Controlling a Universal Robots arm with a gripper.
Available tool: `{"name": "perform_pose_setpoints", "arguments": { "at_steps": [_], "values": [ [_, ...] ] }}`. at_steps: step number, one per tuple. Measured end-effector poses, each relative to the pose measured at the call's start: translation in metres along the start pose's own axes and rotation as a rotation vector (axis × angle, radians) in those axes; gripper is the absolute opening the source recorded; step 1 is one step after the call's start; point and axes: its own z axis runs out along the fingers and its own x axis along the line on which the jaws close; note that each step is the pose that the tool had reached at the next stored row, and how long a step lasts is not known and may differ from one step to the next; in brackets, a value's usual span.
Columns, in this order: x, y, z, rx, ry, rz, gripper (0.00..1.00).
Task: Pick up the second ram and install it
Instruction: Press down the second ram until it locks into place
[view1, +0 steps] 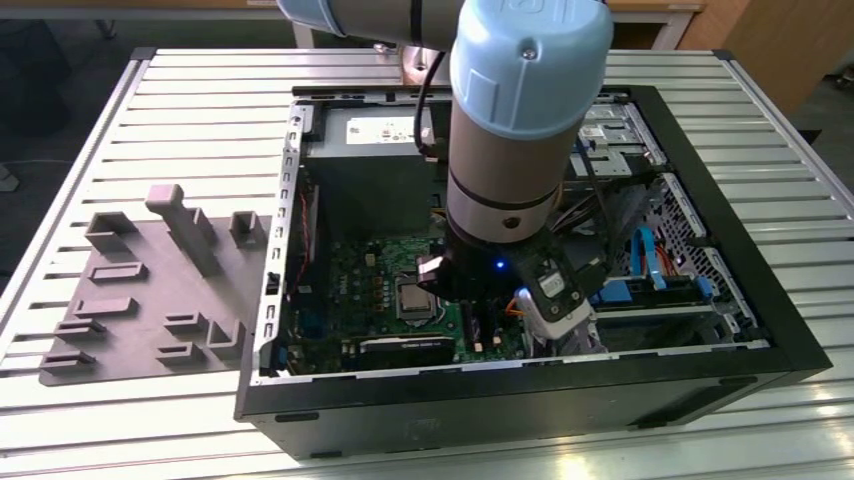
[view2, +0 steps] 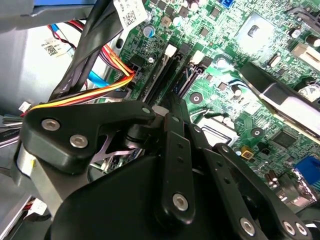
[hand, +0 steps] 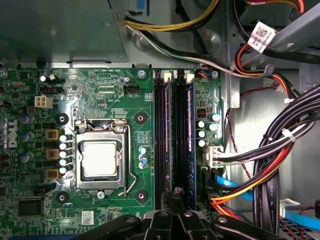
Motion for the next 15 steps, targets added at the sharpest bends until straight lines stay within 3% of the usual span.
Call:
{"name": "perform_pose_setpoints", "arguments": {
  "at_steps": [15],
  "values": [
    [0.0001, 0.0000, 0.0023, -0.0004, -0.0001, 0.000, 0.11]
  ]
}}
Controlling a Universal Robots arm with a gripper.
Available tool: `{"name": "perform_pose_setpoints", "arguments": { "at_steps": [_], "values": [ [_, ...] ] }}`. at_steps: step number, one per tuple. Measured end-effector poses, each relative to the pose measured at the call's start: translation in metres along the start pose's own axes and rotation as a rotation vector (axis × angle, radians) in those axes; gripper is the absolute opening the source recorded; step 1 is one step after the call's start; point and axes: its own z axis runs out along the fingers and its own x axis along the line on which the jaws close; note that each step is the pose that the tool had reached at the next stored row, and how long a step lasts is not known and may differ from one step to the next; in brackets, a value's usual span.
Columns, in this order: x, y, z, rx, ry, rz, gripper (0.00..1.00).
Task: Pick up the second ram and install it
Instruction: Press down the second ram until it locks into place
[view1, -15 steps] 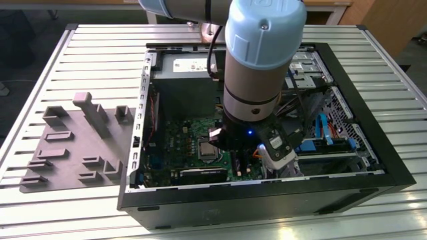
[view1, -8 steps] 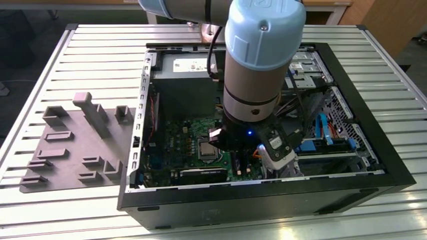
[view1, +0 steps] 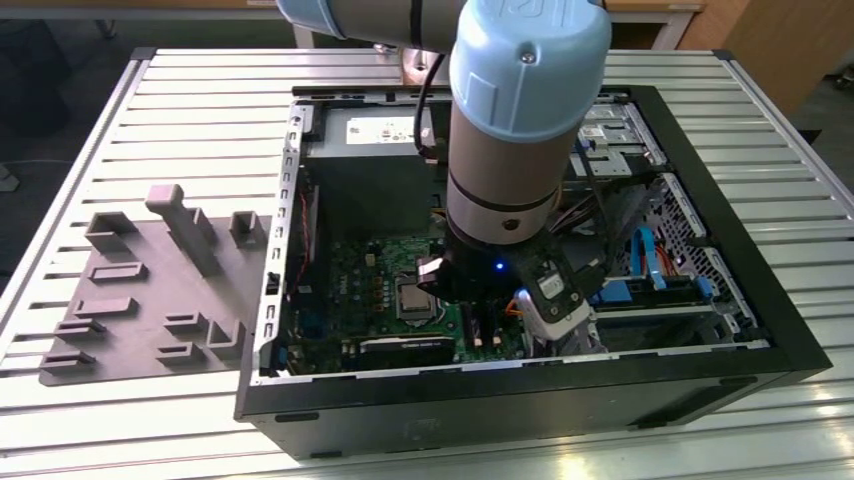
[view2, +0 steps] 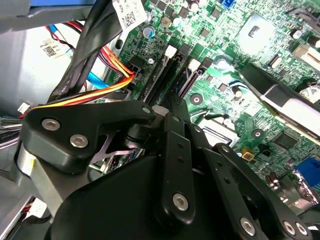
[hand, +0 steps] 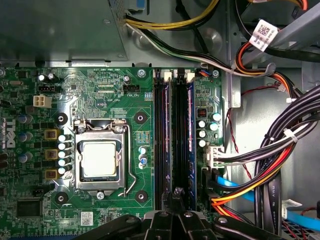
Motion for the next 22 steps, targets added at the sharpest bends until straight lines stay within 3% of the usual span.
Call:
{"name": "perform_pose_setpoints", "arguments": {
  "at_steps": [11, 19, 22],
  "values": [
    [-0.0002, 0.0003, -0.0016, -0.0021, -0.0006, 0.000, 0.11],
    [-0.0010, 0.0008, -0.0201, -0.0001, -0.0001, 0.000, 0.11],
    [-0.0012, 0.0009, -0.0228, -0.0001, -0.0001, 0.000, 0.11]
  ]
}}
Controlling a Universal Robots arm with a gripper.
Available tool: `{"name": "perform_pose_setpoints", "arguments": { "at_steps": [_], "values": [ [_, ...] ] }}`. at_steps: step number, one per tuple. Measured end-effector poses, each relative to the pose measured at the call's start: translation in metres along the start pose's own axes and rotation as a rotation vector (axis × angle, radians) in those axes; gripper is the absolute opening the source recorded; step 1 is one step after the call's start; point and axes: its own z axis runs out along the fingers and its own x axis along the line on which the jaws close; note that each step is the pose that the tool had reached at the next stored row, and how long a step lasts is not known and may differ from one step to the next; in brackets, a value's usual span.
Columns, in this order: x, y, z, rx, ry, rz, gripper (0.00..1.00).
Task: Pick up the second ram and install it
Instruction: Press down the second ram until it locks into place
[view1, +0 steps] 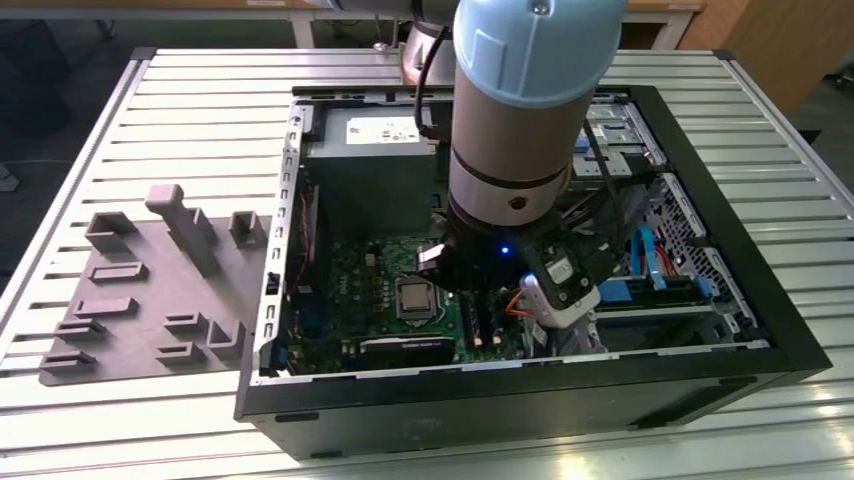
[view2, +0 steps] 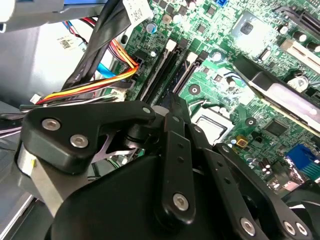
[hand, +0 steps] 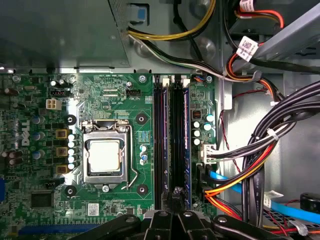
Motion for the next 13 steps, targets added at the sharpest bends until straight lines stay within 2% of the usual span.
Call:
{"name": "perform_pose_setpoints", "arguments": {
  "at_steps": [7, 13],
  "values": [
    [0.0000, 0.0007, -0.0003, 0.0003, 0.0001, 0.000, 0.11],
    [0.0002, 0.0069, 0.0001, 0.0000, 0.0000, 0.000, 0.11]
  ]
}}
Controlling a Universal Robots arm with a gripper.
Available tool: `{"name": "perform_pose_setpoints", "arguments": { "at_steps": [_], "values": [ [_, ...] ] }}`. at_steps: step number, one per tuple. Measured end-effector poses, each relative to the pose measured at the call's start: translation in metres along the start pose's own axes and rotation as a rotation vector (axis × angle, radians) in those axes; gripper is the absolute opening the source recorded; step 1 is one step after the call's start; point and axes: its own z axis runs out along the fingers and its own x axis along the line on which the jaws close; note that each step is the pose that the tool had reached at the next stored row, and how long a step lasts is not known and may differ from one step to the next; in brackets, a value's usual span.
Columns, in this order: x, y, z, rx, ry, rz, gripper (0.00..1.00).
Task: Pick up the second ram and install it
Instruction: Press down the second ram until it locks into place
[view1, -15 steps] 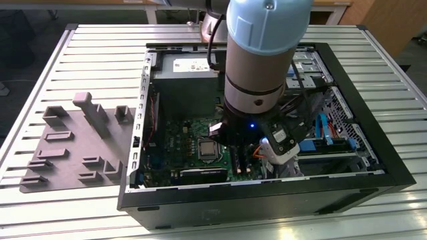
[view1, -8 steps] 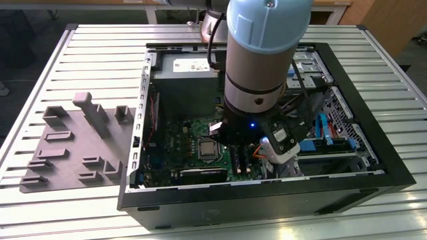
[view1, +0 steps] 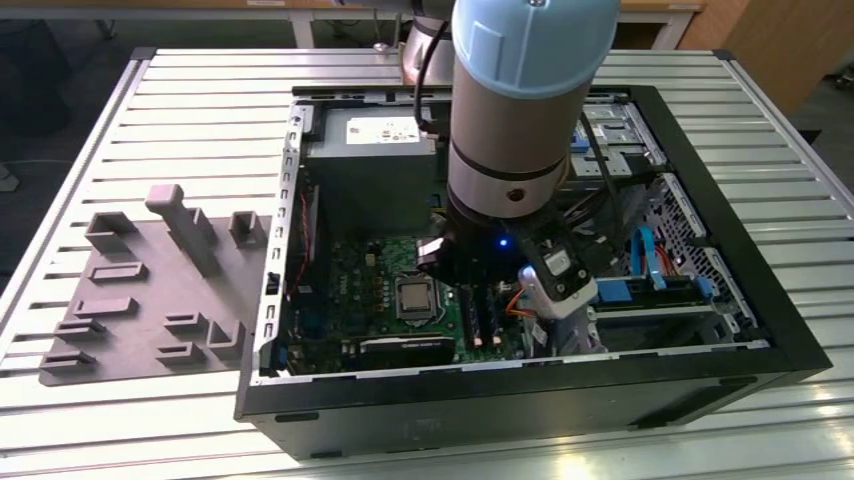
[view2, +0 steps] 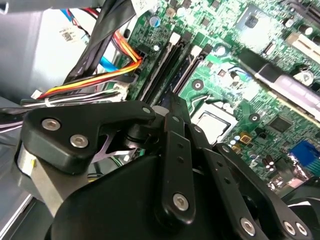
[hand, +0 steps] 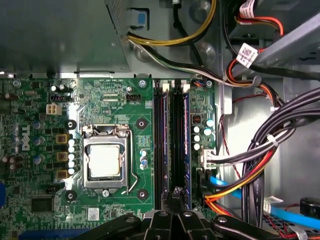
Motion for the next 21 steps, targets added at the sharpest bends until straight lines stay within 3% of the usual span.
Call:
{"name": "perform_pose_setpoints", "arguments": {
  "at_steps": [14, 21],
  "values": [
    [0.0005, 0.0171, 0.0008, -0.0002, 0.0000, 0.000, 0.11],
    [0.0006, 0.0188, 0.0009, -0.0003, 0.0000, 0.000, 0.11]
  ]
}}
